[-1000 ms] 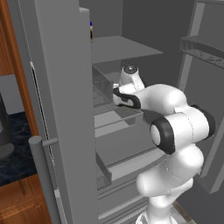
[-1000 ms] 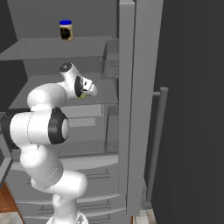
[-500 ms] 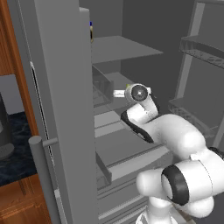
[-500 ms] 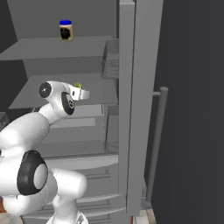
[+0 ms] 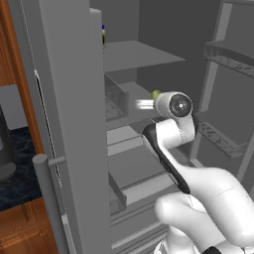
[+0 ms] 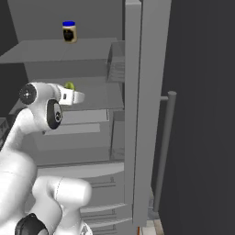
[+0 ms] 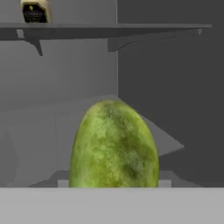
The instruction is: Pick the mango and orange from the fridge and place them on the plate next to the blender to make a fruit smoothie.
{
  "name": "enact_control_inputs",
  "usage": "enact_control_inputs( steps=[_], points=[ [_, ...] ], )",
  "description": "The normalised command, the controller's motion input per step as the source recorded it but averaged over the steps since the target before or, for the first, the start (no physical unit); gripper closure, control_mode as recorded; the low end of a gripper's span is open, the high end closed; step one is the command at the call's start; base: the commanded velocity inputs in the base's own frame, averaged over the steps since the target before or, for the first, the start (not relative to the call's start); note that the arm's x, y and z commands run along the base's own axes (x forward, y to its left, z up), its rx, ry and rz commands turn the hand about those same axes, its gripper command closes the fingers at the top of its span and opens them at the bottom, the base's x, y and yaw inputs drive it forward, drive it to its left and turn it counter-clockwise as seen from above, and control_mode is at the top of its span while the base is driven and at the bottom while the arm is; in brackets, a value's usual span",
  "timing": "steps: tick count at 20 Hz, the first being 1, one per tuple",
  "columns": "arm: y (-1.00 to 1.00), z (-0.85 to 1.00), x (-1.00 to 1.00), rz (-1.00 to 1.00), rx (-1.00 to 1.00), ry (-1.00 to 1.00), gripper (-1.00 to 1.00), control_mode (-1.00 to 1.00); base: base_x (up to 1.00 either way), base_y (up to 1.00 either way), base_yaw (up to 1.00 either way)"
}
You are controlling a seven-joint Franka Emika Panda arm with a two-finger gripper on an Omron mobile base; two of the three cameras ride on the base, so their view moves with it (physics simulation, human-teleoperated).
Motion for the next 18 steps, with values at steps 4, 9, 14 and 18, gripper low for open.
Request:
enact_control_inputs(
  steps=[4,9,14,18],
  points=[
    [0.00,0.92,-1.00,0.02,0.01,0.22,1.00,-1.00,0.00,0.00,0.00],
    [0.02,0.23,-0.98,0.00,-0.03,0.52,1.00,-1.00,0.00,0.00,0.00],
    [0.00,-0.05,-0.33,0.01,-0.03,0.34,1.00,-1.00,0.00,0.00,0.00],
    [0.00,-0.09,-0.07,0.00,0.00,0.07,1.00,1.00,-0.34,0.00,0.04]
  ],
)
